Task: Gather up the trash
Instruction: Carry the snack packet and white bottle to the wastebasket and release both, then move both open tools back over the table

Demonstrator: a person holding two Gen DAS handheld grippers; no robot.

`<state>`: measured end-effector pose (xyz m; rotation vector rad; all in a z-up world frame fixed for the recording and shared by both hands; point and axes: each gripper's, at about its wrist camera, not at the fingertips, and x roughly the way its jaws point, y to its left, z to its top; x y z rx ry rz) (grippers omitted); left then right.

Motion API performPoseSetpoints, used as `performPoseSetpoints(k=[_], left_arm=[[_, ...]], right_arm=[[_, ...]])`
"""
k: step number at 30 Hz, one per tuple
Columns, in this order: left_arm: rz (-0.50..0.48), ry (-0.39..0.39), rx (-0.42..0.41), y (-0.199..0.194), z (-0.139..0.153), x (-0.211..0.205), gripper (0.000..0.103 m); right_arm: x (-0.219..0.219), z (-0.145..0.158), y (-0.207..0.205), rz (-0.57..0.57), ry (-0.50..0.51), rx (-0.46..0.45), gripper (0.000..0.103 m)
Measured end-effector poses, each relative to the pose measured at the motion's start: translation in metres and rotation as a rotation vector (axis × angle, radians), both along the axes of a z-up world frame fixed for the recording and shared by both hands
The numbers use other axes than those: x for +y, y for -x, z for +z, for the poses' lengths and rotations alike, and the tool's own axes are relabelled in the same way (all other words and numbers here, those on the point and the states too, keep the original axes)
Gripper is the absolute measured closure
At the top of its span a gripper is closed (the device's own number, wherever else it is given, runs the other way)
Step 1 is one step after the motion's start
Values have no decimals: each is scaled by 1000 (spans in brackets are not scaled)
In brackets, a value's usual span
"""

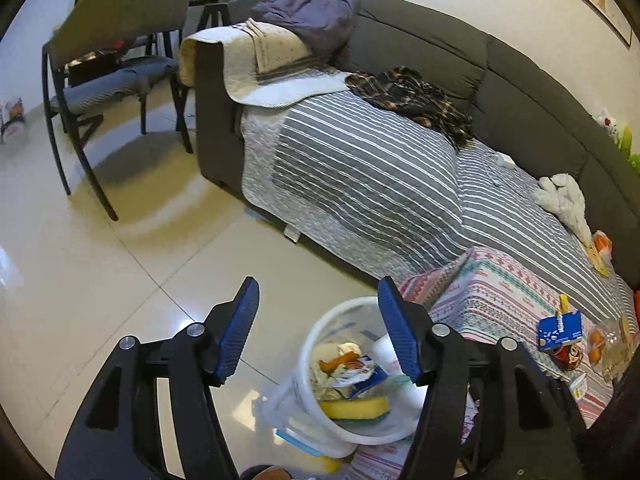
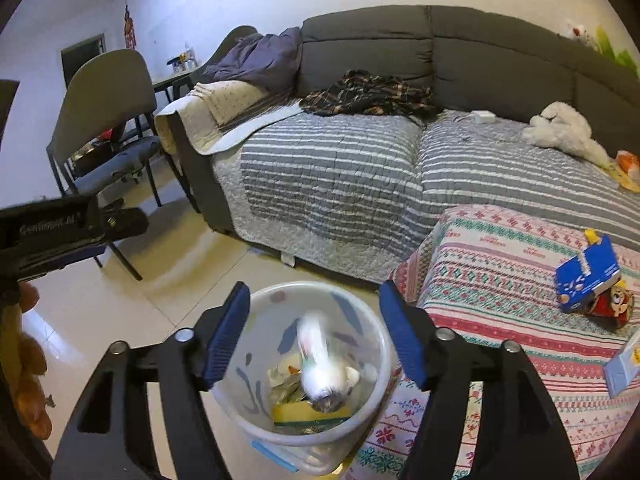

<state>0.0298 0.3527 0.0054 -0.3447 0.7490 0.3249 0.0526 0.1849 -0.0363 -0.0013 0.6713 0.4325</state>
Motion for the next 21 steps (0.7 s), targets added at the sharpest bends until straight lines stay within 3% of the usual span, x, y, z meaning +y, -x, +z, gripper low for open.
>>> performPoseSetpoints(k=[7,12,21], left_arm=[[8,-55,-7,4,5,-11,26],[-1,-154,-13,4,7,-37,12],[-37,-237,-5,-3,6,-83,7]], right_arm=[[-23,15,0,-170,50,-68,7],[-53,25,-7,-267,61,-72,7],[-95,34,-6,-340,78,-80,7]])
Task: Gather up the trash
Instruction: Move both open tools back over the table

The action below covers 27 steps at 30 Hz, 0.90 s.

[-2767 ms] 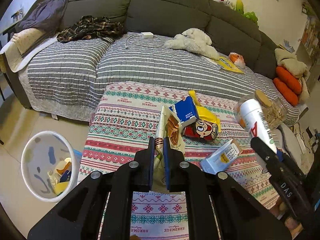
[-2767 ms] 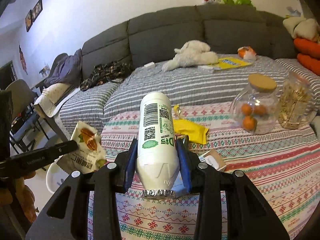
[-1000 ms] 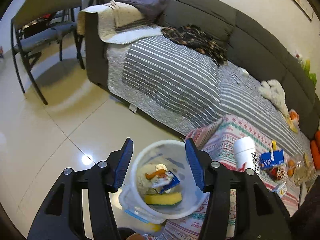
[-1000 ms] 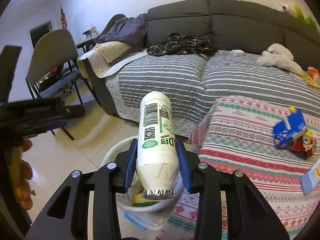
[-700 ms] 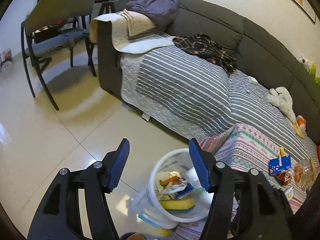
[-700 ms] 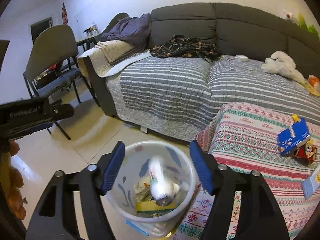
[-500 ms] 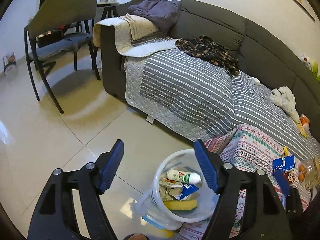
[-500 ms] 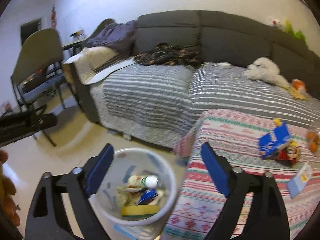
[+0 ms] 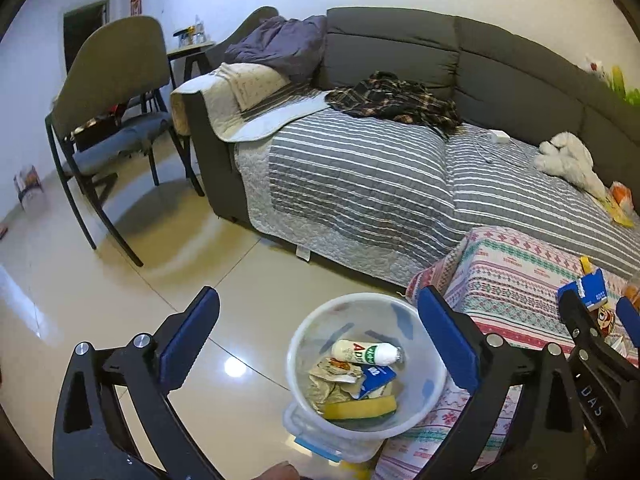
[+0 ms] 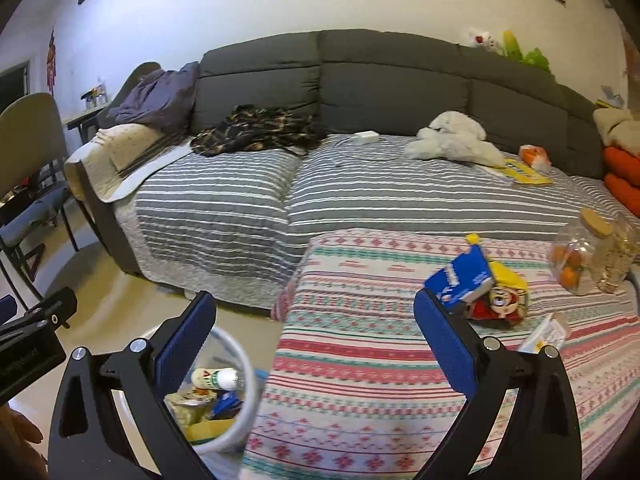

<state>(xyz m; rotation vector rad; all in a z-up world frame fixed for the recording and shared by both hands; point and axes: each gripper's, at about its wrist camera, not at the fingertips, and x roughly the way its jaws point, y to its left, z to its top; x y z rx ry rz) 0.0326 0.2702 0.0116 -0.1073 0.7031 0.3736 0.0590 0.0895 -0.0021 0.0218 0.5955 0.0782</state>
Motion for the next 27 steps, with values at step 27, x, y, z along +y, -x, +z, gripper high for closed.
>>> performPoseSetpoints(k=[27], left_arm=[[-240,-37,20,-33,0,-186,7]], right_arm=[[-184,0,10,-233,12,7,7]])
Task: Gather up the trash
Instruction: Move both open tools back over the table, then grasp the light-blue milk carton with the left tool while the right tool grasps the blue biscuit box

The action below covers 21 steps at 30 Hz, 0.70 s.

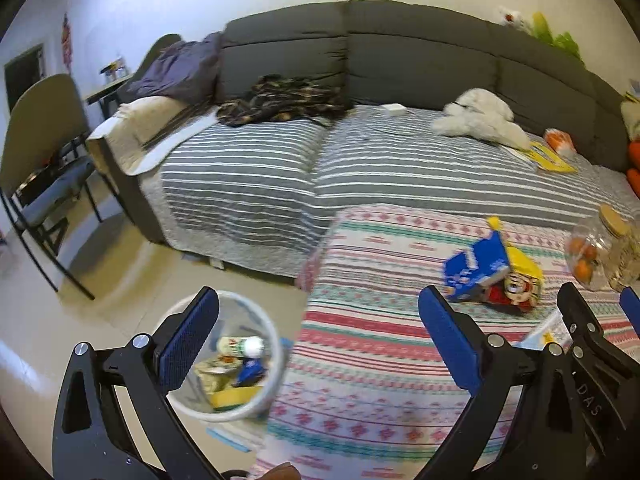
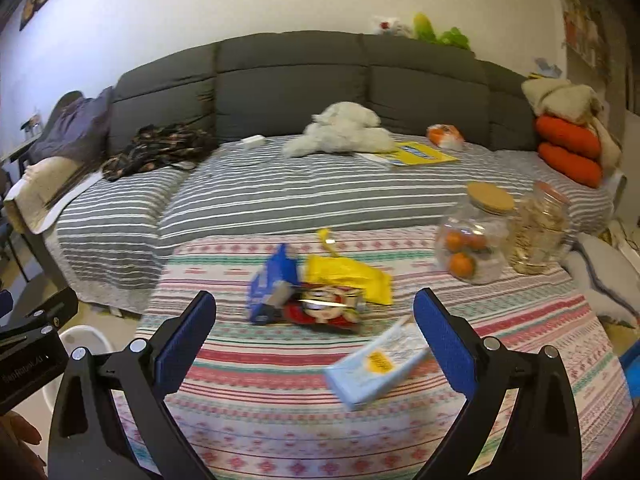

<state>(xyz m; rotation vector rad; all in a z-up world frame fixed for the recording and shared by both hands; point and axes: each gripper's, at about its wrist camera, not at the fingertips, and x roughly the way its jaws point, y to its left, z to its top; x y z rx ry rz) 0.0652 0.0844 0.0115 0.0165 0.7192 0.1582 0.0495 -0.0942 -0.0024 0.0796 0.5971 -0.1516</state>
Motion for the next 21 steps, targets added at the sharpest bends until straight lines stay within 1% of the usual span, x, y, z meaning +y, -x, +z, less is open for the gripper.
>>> performPoseSetpoints(k=[4,6,10,13,14,15,17,18,21], left_arm=[[-56,1,22,-7,-6,-34,7],[-105,4,45,-13,-12,-53,7],[-244,3,121,-28,-29,-95,7],[-392,-5,211,-35,-50,-130,7],[-458,-24,254,-35,-61,-145,7],[-507,-52,284,-36,-70,-159,7],[-587,-124,318,-37,-84,-184,7],[-632,-165,332,-39,-92,-199,7],[-710,-250,374,-45,-108,-230,7]], right_arm=[[-37,0,1,-54,9,11,7],[-64,-3,2,-97,17,32,7],[-119,-11,3,-184,-15,91,7],[-159,-24,4,-253,-69,132,7],[-171,-29,2,-273,-96,154,7],[-185,-33,1,-292,-149,192,7],[-205,-38,-3,-293,-251,235,7],[-211,-39,-2,-301,-272,235,7],[-226,-35,2,-348,-282,213,7]])
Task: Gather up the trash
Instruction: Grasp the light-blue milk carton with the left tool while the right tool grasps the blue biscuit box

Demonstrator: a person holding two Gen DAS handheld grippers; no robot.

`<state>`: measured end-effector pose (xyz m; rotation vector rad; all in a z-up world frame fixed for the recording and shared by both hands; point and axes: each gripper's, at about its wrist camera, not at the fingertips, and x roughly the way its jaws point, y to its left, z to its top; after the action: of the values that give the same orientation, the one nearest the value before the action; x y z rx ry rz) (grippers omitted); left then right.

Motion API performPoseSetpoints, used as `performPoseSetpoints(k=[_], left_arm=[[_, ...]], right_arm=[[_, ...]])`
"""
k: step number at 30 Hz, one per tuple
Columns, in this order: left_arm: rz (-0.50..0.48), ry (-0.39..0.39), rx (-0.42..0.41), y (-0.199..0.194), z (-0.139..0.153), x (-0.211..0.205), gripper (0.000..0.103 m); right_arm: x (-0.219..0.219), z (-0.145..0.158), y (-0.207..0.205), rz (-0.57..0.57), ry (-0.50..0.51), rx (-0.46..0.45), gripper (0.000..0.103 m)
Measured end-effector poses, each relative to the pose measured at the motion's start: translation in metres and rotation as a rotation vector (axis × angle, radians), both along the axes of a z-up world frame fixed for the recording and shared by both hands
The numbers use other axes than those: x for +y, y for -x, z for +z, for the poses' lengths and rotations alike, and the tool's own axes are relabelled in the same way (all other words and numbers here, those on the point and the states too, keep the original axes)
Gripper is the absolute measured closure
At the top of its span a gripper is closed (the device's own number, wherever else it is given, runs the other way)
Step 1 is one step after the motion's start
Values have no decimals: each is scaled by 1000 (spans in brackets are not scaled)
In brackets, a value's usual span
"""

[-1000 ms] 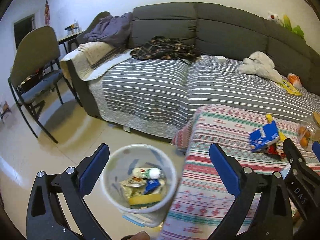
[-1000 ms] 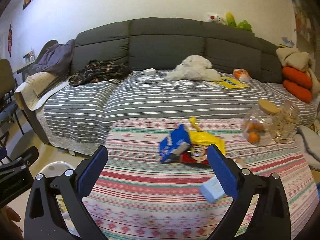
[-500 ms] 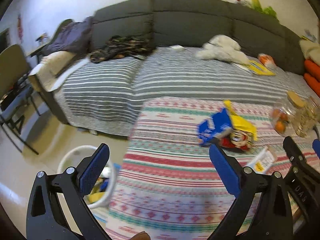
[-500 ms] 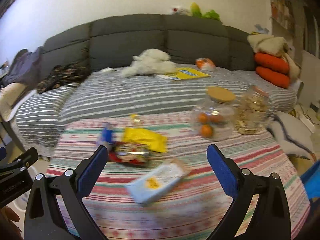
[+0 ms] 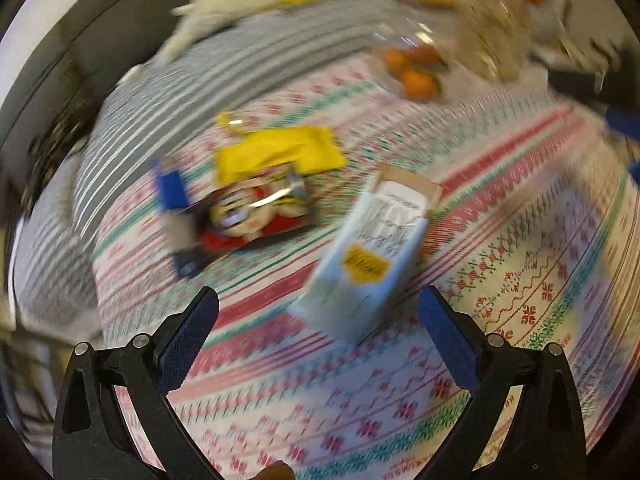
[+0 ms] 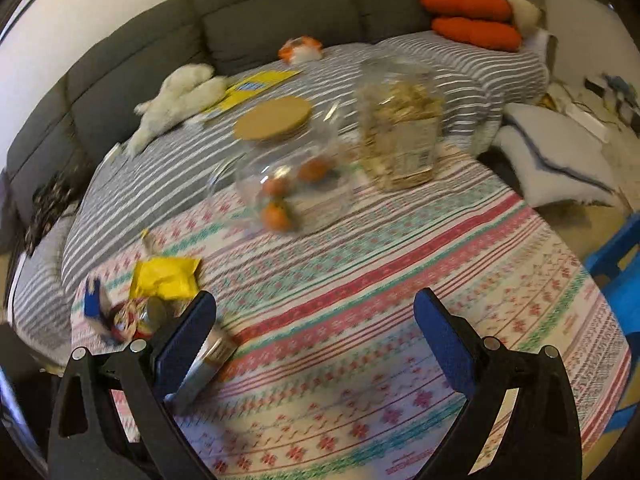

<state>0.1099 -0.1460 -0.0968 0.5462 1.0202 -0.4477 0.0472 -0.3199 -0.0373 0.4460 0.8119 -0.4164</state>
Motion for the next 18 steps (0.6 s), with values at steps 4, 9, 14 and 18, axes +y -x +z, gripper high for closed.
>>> performPoseSetpoints(k=[4,9,14,18], left_arm=[[-63,-43,39,-11,-20,-30,7],[-70,-62,73,-15,-39,-34,39],[-46,13,63,6,-27,17,42],[54,29,62,18,-14,69,44]], right_arm=[[-15,0,3,-34,-39,-7,7],[-17,-6,-6,-27,-42,13,7],[7,-15,-20,42,9,34,7],[41,-24,-38,154,58,48,7]])
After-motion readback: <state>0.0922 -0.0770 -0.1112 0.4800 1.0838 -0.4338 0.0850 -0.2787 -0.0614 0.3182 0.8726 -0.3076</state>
